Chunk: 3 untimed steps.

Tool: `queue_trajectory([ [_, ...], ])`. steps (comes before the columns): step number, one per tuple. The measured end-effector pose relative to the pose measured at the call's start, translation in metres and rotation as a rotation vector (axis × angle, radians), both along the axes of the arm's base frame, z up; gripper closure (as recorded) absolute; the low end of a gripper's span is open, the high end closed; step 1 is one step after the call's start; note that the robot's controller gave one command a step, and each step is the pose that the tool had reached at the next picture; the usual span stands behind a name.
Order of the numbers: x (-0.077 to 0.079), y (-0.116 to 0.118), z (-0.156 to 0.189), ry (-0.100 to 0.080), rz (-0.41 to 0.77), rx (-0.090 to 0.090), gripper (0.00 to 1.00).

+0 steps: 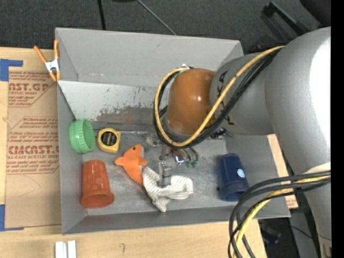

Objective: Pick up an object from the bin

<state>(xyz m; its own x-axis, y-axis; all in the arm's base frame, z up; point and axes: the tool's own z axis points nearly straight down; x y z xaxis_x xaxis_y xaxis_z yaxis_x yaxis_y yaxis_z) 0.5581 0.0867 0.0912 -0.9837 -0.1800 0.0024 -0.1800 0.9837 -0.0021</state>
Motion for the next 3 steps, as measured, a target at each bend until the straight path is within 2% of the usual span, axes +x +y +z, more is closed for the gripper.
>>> queue_trajectory([
  [1,-0.003,0.036,-0.016,-0.004,-0.014,0.007,0.00],
  [2,-0.016,0.036,-0.021,-0.004,0.070,0.003,0.00],
  [3,-0.067,0.007,-0.021,-0.001,0.407,0.004,1.00],
])
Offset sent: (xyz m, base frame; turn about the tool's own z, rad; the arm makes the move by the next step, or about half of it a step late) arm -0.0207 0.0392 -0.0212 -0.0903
